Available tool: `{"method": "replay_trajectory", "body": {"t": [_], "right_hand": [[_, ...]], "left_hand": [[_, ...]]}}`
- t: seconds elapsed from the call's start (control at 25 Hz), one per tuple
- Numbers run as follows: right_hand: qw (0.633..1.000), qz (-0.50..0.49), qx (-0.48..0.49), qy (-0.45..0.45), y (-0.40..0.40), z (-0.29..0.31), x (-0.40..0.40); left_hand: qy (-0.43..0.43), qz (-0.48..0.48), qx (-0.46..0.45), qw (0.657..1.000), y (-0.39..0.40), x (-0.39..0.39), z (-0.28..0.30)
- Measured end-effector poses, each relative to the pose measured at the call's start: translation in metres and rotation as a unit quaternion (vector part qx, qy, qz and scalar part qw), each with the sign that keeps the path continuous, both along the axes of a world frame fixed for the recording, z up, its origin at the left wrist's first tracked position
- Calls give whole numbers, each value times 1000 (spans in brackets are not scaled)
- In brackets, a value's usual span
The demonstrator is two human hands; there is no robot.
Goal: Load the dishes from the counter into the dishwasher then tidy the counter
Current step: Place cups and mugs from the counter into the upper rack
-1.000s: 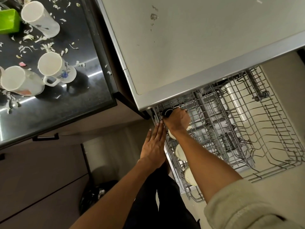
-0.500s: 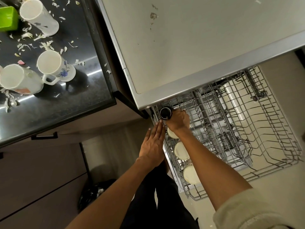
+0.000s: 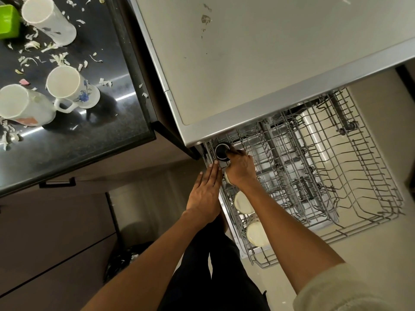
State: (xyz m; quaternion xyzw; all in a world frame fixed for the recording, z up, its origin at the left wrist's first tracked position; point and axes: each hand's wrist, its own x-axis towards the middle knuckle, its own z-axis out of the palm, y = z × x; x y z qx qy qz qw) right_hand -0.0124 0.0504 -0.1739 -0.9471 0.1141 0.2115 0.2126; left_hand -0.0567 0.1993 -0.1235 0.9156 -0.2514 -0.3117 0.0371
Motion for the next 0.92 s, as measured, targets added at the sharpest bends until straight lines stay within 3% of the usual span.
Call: {"method": "replay_trajectory", "body": {"t": [0.16, 0.4, 0.56, 0.68, 0.92], "right_hand": [[999, -18, 38, -15, -5, 8, 3], [997, 1, 71, 43, -8, 9, 4], [982, -129, 142, -3, -20, 26, -1], [979, -143, 142, -25, -24, 32, -23], [998, -42, 39, -12, 1, 58, -78]], "left_hand": [[2, 2, 4, 1000, -1, 0, -1], [2, 3, 2, 1000, -1, 0, -2], [1, -5, 9, 1000, -1, 0, -2], [8, -4, 13, 1000, -1, 0, -2], [13, -2, -6, 1000, 2, -13, 14]]}}
